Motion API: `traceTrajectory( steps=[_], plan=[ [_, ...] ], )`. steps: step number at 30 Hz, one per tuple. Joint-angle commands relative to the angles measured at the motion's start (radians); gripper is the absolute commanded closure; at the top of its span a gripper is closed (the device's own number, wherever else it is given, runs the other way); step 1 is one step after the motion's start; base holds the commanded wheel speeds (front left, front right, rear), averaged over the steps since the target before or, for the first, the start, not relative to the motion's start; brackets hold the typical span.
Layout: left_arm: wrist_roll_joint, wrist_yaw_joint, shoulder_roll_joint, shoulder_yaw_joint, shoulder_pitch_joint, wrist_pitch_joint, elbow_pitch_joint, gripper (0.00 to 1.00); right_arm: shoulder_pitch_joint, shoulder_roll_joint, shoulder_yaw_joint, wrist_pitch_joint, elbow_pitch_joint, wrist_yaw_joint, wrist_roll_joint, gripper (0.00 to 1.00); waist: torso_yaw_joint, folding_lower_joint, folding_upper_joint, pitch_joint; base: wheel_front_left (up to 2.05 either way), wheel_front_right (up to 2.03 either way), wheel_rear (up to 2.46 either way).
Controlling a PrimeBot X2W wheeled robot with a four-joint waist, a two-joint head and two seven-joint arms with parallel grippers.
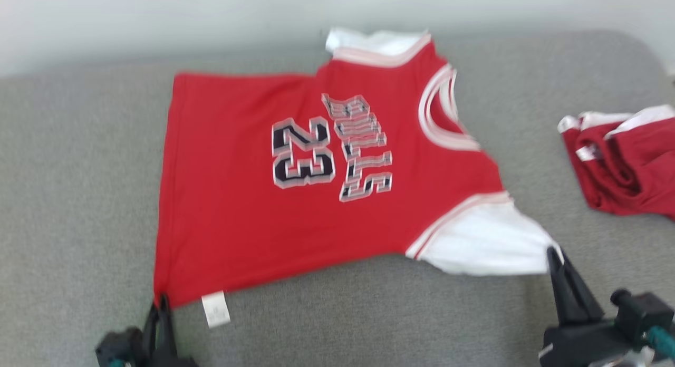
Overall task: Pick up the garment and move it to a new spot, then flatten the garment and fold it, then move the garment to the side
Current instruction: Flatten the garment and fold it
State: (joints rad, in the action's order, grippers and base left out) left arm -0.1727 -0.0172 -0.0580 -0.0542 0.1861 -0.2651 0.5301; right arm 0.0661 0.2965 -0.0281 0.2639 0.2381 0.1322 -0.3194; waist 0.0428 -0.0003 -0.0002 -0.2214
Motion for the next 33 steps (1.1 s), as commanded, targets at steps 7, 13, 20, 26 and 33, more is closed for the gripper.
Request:
traceTrajectory(
  steps=[7,13,20,26,33],
  plan=[
    [0.018,-0.016,0.003,-0.028,-0.119,0.000,0.004,1.00,-0.127,-0.035,-0.008,0.000,0.024,-0.003,0.014,1.00,0.044,0.0003,0.0002,0.188,0.00,0.00,0.00],
    [0.015,-0.030,0.004,-0.067,-0.176,0.000,0.004,1.00,-0.186,-0.057,-0.018,0.000,0.040,-0.003,0.029,1.00,0.044,0.0003,0.0002,0.218,0.00,0.00,0.00],
    [0.006,-0.039,0.006,-0.082,-0.233,0.000,0.018,1.00,-0.225,-0.065,-0.060,0.000,0.061,-0.003,0.043,1.00,0.045,0.0003,0.0002,0.250,0.00,0.00,0.00],
    [-0.042,-0.034,0.007,-0.045,-0.266,0.000,0.034,1.00,-0.264,-0.064,-0.080,0.000,0.088,-0.003,0.049,1.00,0.041,0.0003,0.0002,0.267,0.00,0.00,0.00],
    [-0.064,-0.019,0.007,-0.011,-0.291,0.000,0.045,1.00,-0.288,-0.059,-0.116,0.000,0.099,-0.003,0.048,1.00,0.038,0.0003,0.0002,0.266,0.00,0.00,0.00]
  ],
)
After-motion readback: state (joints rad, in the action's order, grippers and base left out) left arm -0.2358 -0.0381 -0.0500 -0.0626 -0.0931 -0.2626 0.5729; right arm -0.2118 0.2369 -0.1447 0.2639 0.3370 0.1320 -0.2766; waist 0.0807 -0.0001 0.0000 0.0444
